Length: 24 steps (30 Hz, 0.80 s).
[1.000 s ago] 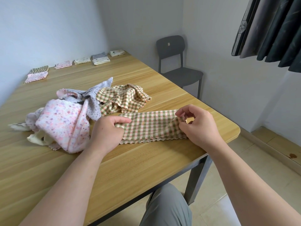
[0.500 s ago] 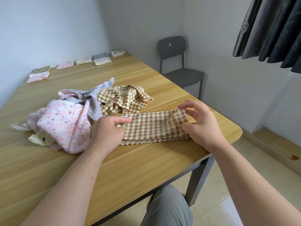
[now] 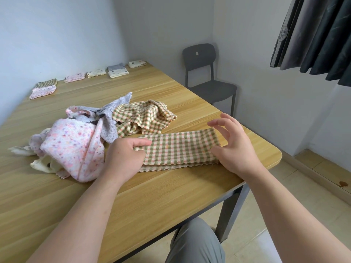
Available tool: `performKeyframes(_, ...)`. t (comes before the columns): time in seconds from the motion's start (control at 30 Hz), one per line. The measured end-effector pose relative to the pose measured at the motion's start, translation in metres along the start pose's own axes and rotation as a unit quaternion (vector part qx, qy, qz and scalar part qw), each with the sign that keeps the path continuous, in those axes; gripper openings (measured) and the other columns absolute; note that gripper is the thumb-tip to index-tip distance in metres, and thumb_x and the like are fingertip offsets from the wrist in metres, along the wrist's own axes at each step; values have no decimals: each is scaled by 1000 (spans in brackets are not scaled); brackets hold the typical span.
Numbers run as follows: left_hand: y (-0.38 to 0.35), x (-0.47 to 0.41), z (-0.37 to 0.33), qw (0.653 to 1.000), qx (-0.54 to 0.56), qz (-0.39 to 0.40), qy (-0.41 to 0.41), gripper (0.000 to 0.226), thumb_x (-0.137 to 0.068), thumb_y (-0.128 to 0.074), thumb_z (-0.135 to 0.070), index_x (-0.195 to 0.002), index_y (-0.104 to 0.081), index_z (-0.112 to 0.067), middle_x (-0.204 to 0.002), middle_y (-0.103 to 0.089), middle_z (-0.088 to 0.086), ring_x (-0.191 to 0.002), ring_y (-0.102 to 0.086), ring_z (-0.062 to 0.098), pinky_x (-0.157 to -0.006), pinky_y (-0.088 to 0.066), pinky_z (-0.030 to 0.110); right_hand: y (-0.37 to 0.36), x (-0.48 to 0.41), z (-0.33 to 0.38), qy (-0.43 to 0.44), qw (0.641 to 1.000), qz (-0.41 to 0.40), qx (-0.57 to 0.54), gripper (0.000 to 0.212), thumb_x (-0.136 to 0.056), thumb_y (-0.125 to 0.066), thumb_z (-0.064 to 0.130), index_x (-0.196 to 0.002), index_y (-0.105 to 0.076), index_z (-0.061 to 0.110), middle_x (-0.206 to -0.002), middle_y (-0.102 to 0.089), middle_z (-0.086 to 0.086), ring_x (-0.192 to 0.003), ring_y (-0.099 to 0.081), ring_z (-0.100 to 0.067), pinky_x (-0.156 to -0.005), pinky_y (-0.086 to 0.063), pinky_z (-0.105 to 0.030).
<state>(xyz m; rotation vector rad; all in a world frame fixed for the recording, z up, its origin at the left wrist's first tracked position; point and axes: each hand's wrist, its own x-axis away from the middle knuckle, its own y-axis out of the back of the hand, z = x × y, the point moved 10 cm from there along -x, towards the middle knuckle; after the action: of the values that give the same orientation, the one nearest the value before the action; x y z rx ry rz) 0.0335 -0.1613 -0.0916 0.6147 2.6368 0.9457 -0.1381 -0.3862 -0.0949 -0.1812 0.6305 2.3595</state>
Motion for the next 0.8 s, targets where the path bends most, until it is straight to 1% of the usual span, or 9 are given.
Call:
performKeyframes(0.1,-1,0,0,1000,-12,3,-1,46,-88,-54,2,-107,-77,-33,-93,-64,-27,-35,-33,8,-42,-35,26,-4,0,-2,-8,1000,13,19,73,-69,-63,-1,-118,-54,52,-164,-18,16,-152,-25,-14,-105,-47,-57)
performKeyframes(0.23,-2,0,1,1000,-21,5,0,44,-89,-55,1,-108,-78,-32,-79,-63,-26,-37,-34,11,-42,-34,26,-8,0,0,-9,998,28,46,73,-72,-65,-2,-117,-53,55,-165,-14,17,-153,-23,-16,-111,-44,-52)
performKeyframes(0.33,-2,0,-1,999,-32,5,-4,44,-90,-55,1,-108,-77,-33,-81,-61,-28,-36,-34,9,-41,-35,26,-9,1,3,-6,998,32,60,74,-73,-65,-3,-113,-50,58,-166,-13,16,-153,-21,-17,-114,-40,-52)
performKeyframes(0.4,-2,0,-2,999,-38,5,-7,44,-90,-56,1,-108,-77,-34,-89,-65,-25,-36,-34,9,-40,-35,25,-9,1,4,-7,997,32,69,75,-74,-64,-3,-113,-49,58,-166,-12,14,-154,-19,-17,-115,-39,-52)
performKeyframes(0.53,-3,3,-4,998,-67,12,-15,43,-89,-58,1,-110,-76,-32,-121,-69,-13,-33,-34,6,-36,-34,22,-10,2,7,-11,995,36,95,72,-77,-63,-5,-120,-51,51,-167,-11,13,-155,-13,-17,-118,-36,-50)
performKeyframes(0.63,-5,5,-8,996,-83,19,-28,42,-89,-60,2,-113,-76,-28,-131,-66,-11,-32,-33,5,-35,-35,21,-13,3,10,-16,992,48,119,71,-79,-62,-5,-121,-49,50,-167,-10,13,-155,-12,-18,-117,-35,-44)
performKeyframes(0.7,-5,5,-9,995,-95,18,-33,41,-89,-61,2,-114,-76,-27,-125,-68,-12,-31,-33,6,-35,-34,21,-14,4,11,-18,990,54,128,70,-80,-62,-5,-121,-49,49,-167,-10,13,-155,-13,-19,-114,-35,-41)
performKeyframes(0.77,-5,5,-9,994,-101,16,-35,40,-89,-62,1,-113,-75,-28,-109,-69,-15,-31,-32,5,-35,-35,22,-14,5,11,-20,990,56,131,68,-80,-62,-6,-122,-50,47,-166,-12,12,-154,-14,-20,-113,-35,-39)
performKeyframes(0.8,-5,5,-9,994,-102,16,-37,40,-89,-62,1,-113,-75,-28,-103,-66,-17,-31,-32,5,-35,-35,22,-14,5,11,-21,989,55,133,67,-80,-61,-6,-122,-51,46,-166,-13,11,-154,-14,-20,-112,-35,-39)
